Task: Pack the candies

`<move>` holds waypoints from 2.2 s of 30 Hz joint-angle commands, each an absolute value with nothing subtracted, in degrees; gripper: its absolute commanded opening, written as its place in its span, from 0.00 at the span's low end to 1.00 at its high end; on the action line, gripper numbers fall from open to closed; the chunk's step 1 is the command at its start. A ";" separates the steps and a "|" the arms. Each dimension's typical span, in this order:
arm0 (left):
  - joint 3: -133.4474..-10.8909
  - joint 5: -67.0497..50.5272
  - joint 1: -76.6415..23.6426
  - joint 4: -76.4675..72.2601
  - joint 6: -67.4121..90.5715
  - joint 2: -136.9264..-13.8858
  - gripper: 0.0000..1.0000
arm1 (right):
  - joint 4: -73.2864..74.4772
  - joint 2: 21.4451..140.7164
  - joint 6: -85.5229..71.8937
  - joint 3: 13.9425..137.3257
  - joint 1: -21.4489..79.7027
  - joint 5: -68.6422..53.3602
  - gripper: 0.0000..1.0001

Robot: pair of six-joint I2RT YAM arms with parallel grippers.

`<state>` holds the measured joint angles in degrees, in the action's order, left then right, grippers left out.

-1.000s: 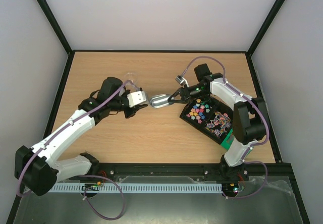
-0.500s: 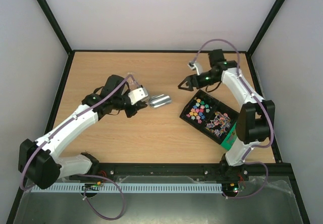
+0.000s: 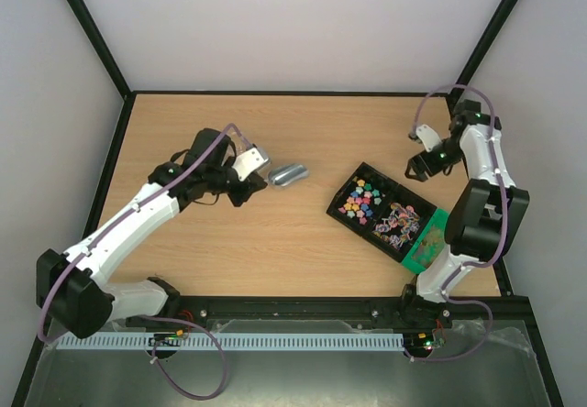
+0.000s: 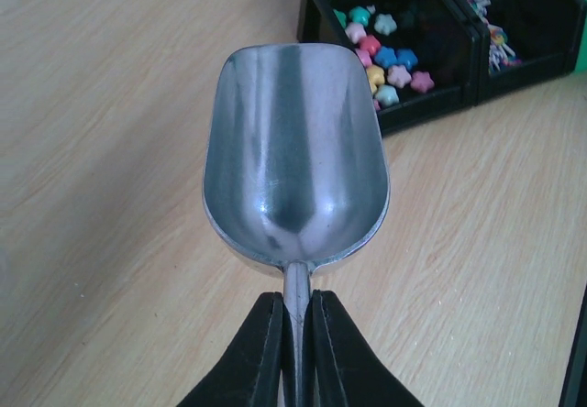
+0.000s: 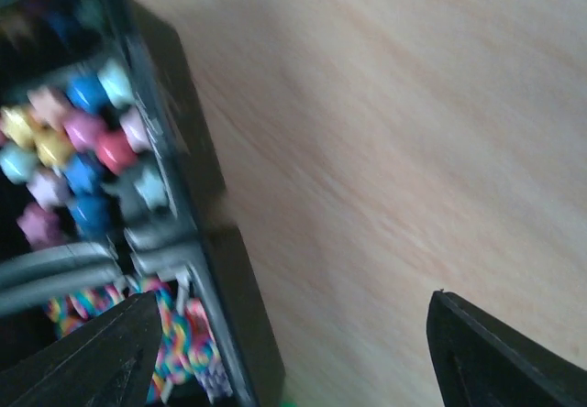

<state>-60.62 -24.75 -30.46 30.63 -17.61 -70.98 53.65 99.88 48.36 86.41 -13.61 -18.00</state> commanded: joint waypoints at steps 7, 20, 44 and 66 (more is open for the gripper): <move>-65.47 -20.48 -30.28 30.91 -13.01 -72.69 0.02 | 53.43 98.95 57.47 74.11 -15.65 -10.98 0.69; -64.60 -18.52 -30.28 32.08 -12.66 -72.89 0.02 | 41.47 97.89 50.82 66.10 -9.82 -10.27 0.31; -73.28 -4.16 -39.86 47.52 -21.01 -81.47 0.02 | 33.85 98.82 21.37 69.30 9.94 -19.41 0.01; -91.30 8.42 -42.28 60.94 -26.28 -102.02 0.02 | 29.12 95.81 9.68 69.17 21.57 -12.43 0.01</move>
